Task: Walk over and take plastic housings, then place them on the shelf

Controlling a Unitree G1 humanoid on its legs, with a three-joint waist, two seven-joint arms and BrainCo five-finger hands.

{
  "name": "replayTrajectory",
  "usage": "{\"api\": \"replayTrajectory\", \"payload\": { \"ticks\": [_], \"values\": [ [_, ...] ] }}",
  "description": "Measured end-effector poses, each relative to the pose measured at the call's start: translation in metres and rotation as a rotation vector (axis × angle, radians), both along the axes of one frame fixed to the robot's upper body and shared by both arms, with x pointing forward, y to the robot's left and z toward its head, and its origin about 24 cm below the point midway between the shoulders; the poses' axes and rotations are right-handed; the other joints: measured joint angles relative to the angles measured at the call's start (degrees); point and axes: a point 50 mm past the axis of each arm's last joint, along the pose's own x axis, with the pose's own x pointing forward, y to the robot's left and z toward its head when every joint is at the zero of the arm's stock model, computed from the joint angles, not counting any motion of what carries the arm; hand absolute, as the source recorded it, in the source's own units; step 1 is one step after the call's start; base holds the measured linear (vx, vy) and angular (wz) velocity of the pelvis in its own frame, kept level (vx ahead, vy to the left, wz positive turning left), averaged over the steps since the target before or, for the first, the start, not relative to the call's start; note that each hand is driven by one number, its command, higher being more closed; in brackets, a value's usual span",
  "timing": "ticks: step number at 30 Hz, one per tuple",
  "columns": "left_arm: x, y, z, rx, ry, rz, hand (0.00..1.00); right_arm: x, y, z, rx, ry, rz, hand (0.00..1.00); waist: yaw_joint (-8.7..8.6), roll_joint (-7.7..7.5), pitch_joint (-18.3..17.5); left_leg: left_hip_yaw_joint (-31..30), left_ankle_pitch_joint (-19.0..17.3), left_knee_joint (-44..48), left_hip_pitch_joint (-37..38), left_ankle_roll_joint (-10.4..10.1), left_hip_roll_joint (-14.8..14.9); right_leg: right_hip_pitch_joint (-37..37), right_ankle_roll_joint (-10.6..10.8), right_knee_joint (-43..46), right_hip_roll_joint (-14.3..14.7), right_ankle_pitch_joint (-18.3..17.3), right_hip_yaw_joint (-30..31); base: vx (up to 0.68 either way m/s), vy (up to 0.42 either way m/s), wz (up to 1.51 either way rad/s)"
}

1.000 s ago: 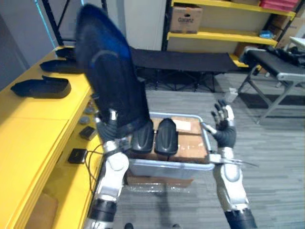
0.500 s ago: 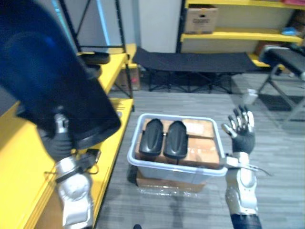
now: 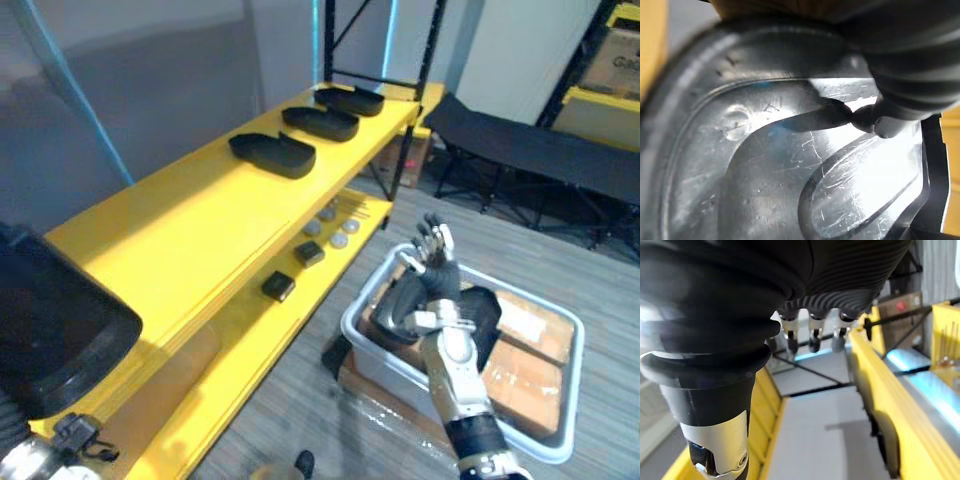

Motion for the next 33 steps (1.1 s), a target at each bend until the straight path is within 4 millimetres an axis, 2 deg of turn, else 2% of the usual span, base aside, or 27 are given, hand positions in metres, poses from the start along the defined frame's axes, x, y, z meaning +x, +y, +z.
{"api": "replayTrajectory", "payload": {
  "ticks": [1,3,4,9,12,14,15,16,17,18,19,20,22,25,27,30,32,33],
  "values": [
    [0.010,-0.006,0.002,0.010,-0.009,-0.079,1.00,-0.005,-0.013,-0.006,-0.026,0.030,-0.063,0.00,-0.37,-0.06,0.6,5.5,1.0,0.1,-0.9,0.8,1.0,1.4,0.2,0.2,-0.2,0.1,-3.8,0.07,0.031,1.52],
    [0.016,-0.010,0.002,0.015,-0.014,-0.138,1.00,-0.009,-0.022,-0.010,-0.047,0.048,-0.103,0.00,-0.33,0.45,1.6,7.5,2.8,0.3,-1.4,1.1,1.4,2.2,0.2,0.8,-0.3,0.1,-5.5,0.09,0.099,1.07],
    [0.017,-0.011,0.002,0.008,-0.016,-0.166,1.00,-0.009,-0.025,-0.010,-0.063,0.049,-0.115,0.00,0.24,0.65,2.5,6.8,3.4,0.3,-1.5,1.4,0.7,2.1,0.1,1.5,-1.0,0.0,-5.6,0.09,0.152,0.71],
    [0.020,-0.013,0.000,-0.010,-0.022,-0.187,1.00,-0.006,-0.013,-0.007,-0.074,0.028,-0.063,0.00,0.48,0.37,3.6,6.6,3.4,0.4,-1.3,2.1,-0.5,2.0,-0.8,2.6,-2.4,-0.6,-3.2,0.05,0.066,0.08],
    [0.024,-0.013,0.000,-0.008,-0.025,-0.191,1.00,-0.007,-0.012,-0.006,-0.077,0.019,-0.030,0.00,-0.23,0.81,4.5,7.5,2.5,0.3,-0.9,2.2,-0.4,1.9,-0.4,2.6,-2.6,-0.9,-1.6,-0.05,0.007,-0.18],
    [0.029,-0.013,0.004,0.005,-0.043,-0.206,1.00,-0.010,-0.012,-0.009,-0.081,0.022,-0.021,0.00,-0.43,0.72,4.7,7.7,2.5,0.3,-1.5,2.2,-0.9,1.8,0.2,2.6,-3.0,-3.2,-1.0,-0.03,-0.015,0.00],
    [0.033,-0.013,0.008,0.018,-0.061,-0.223,1.00,-0.012,-0.014,-0.011,-0.083,0.022,-0.024,0.00,-0.66,0.81,4.7,7.4,2.5,0.3,-1.9,2.3,-1.0,1.2,1.1,3.3,-2.9,-4.5,0.3,-0.01,-0.036,0.26],
    [0.036,-0.013,0.012,0.034,-0.072,-0.234,1.00,-0.014,-0.015,-0.012,-0.083,0.021,-0.029,0.00,-1.14,1.02,4.9,6.6,2.6,0.3,-2.1,2.3,-1.0,0.3,0.9,4.5,-2.3,-6.2,3.5,-0.03,-0.059,0.59],
    [0.041,-0.014,0.015,0.054,-0.079,-0.269,1.00,-0.019,-0.016,-0.013,-0.081,0.022,-0.035,0.00,-2.22,1.27,5.1,4.2,3.3,0.3,-2.5,2.4,-1.3,-0.7,-0.4,5.8,-0.4,-8.6,9.9,-0.01,-0.061,0.81],
    [0.047,-0.017,0.018,0.065,-0.088,-0.306,1.00,-0.024,-0.018,-0.013,-0.081,0.018,-0.050,0.00,-3.14,1.35,5.1,2.6,3.7,0.3,-3.0,2.5,-1.7,-1.1,-1.1,6.7,0.4,-9.5,13.0,0.03,0.011,1.16],
    [0.057,-0.022,0.020,0.067,-0.104,-0.360,1.00,-0.029,-0.024,-0.012,-0.078,0.012,-0.079,0.00,-3.96,1.71,5.4,0.3,4.4,0.3,-3.1,2.3,-2.0,-1.2,-0.8,8.1,1.0,-9.3,17.6,0.06,0.102,1.02],
    [0.062,-0.024,0.020,0.065,-0.110,-0.391,1.00,-0.031,-0.027,-0.013,-0.071,0.016,-0.090,0.00,-4.25,1.79,5.4,-0.7,4.9,0.3,-3.2,2.1,-2.1,-1.2,-0.9,8.9,1.2,-9.3,19.0,0.07,0.141,0.97],
    [0.070,-0.026,0.021,0.039,-0.131,-0.459,1.00,-0.034,-0.035,-0.015,-0.023,0.017,-0.101,0.00,-4.45,1.38,5.6,-2.2,5.9,0.4,-3.1,1.5,-1.7,-0.9,-1.8,10.1,1.9,-9.9,19.2,0.03,0.019,0.44],
    [0.069,-0.026,0.016,-0.002,-0.134,-0.463,1.00,-0.036,-0.039,-0.016,-0.014,0.011,-0.083,0.00,-4.46,1.26,5.7,-2.1,6.2,0.4,-2.7,1.1,-0.9,-0.8,-1.8,10.1,2.7,-9.9,20.0,-0.01,-0.054,-0.05],
    [0.069,-0.034,0.008,-0.048,-0.122,-0.491,1.00,-0.042,-0.038,-0.019,-0.015,0.013,-0.055,0.00,-4.61,1.45,5.9,-1.7,6.0,0.7,-1.7,1.0,-0.5,0.2,-1.8,10.0,3.0,-9.9,21.3,-0.05,-0.033,-0.12],
    [0.067,-0.043,0.000,-0.080,-0.098,-0.511,1.00,-0.047,-0.034,-0.012,-0.027,-0.021,-0.014,0.00,-4.81,1.99,6.9,-0.4,2.7,5.6,-2.3,0.5,0.2,1.3,-2.3,10.0,3.2,-10.2,22.7,-0.11,-0.018,-0.29],
    [0.064,-0.042,-0.003,-0.083,-0.083,-0.497,1.00,-0.047,-0.030,-0.007,-0.031,-0.053,0.012,0.00,-5.15,2.23,7.1,1.5,1.9,7.9,-4.0,0.4,0.2,1.0,-2.2,8.9,3.1,-13.1,23.9,-0.17,-0.002,-0.34],
    [0.063,-0.043,-0.002,-0.081,-0.085,-0.499,1.00,-0.047,-0.030,-0.008,-0.029,-0.052,0.013,0.00,-5.47,2.44,7.2,1.8,1.9,7.7,-4.0,0.4,0.5,0.7,-2.8,9.1,2.9,-13.4,23.9,-0.15,0.011,0.08]
  ]
}}
